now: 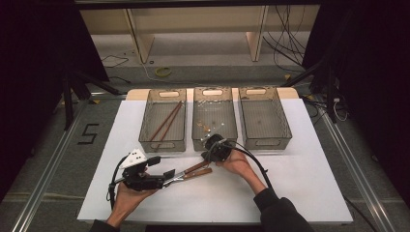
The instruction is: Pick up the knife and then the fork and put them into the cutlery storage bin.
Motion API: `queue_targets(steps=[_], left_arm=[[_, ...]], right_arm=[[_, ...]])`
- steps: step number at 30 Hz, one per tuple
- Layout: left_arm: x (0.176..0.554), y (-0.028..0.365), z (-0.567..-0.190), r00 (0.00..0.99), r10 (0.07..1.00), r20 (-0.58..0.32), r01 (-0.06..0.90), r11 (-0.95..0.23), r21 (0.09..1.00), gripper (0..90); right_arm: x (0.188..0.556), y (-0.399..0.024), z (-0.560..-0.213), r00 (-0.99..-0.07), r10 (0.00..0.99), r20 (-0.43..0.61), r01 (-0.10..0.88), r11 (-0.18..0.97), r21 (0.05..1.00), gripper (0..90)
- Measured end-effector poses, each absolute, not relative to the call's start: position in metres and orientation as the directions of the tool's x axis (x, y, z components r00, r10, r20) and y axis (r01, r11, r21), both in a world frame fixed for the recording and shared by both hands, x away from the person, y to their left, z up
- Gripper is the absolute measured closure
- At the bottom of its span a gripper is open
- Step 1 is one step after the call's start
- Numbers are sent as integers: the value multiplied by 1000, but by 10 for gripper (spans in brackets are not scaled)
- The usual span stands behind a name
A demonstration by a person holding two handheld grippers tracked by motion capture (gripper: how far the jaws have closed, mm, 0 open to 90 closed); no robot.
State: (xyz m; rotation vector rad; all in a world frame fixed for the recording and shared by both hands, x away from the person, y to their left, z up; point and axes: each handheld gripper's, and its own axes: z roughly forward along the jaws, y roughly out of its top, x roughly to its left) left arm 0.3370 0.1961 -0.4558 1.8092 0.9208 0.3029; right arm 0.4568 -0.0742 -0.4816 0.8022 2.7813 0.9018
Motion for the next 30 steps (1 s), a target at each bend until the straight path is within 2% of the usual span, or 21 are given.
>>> queue_targets(steps=[16, 30], left_arm=[[336, 198, -455, 670, 714, -201, 441, -165, 882, 195], [336, 199, -454, 667, 717, -202, 442, -162, 882, 195]], right_arm=[[429, -79, -480, -873, 475, 109, 453, 709, 540, 900], [389, -84, -478, -911, 402, 94, 391, 767, 508, 900]])
